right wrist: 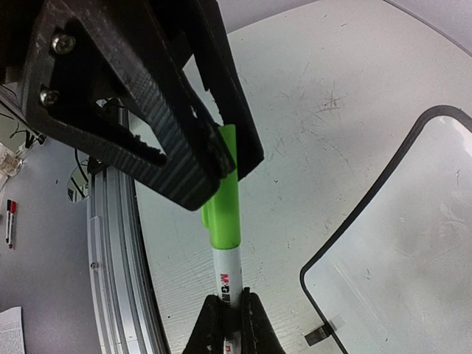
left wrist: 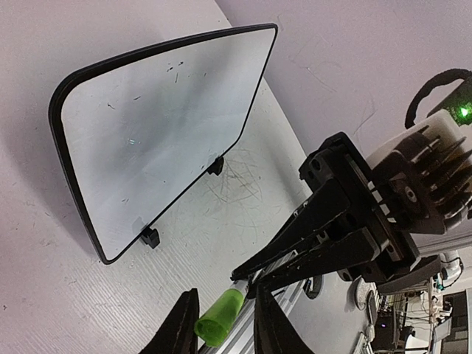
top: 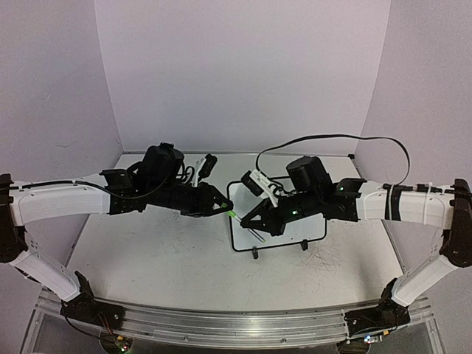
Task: Write a sentence on the whiteboard
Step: Open the pen cap from the whiteboard marker, then place the pen cap at the center of the board.
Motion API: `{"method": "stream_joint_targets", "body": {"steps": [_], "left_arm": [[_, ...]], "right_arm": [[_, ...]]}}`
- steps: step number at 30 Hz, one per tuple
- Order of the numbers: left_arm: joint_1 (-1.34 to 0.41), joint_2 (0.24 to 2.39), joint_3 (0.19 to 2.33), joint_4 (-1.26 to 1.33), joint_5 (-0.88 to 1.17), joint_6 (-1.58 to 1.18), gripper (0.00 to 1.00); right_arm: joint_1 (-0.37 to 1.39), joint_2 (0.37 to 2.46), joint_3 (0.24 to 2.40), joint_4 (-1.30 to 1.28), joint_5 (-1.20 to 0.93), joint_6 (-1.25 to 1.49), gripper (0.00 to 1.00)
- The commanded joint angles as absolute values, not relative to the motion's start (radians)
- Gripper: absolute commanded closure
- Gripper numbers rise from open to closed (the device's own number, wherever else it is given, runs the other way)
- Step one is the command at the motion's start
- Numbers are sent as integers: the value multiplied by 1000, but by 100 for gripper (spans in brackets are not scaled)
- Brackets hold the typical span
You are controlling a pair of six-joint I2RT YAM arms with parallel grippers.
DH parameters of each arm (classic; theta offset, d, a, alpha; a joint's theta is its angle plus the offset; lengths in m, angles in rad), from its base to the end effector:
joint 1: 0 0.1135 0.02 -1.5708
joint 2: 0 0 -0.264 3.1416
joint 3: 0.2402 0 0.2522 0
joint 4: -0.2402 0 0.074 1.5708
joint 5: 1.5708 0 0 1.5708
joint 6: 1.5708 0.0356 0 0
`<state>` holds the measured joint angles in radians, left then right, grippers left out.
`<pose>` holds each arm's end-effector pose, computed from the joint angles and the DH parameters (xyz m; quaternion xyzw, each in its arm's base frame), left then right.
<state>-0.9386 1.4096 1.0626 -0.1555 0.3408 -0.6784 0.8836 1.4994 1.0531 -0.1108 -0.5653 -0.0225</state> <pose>0.1811 -0.2673 0.2954 0.1957 0.8299 -0.4637 0.2409 0.1986 0.2721 0.2702 -0.4892 0.6956 0.4161 0.3219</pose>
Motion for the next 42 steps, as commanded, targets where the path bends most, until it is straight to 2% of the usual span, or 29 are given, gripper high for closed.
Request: {"method": "stream_joint_targets", "body": {"steps": [1, 7, 15, 27, 34, 42], "left_arm": [[-943, 1416, 1087, -104, 372, -671, 75], [-943, 1428, 1093, -103, 383, -672, 79], [-931, 1402, 1096, -99, 346, -678, 100], [-746, 1237, 1019, -97, 346, -711, 100], [-718, 1224, 1067, -193, 314, -650, 100], [-713, 1257, 1082, -419, 84, -604, 100]], "right_arm": [[892, 1469, 1080, -38, -527, -27, 100], [894, 1457, 1068, -14, -520, -21, 100], [899, 1463, 1046, -11, -507, -26, 100], [918, 1462, 902, 69, -511, -8, 100], [931, 1468, 867, 78, -435, -8, 100], [930, 1391, 836, 96, -264, 39, 100]]}}
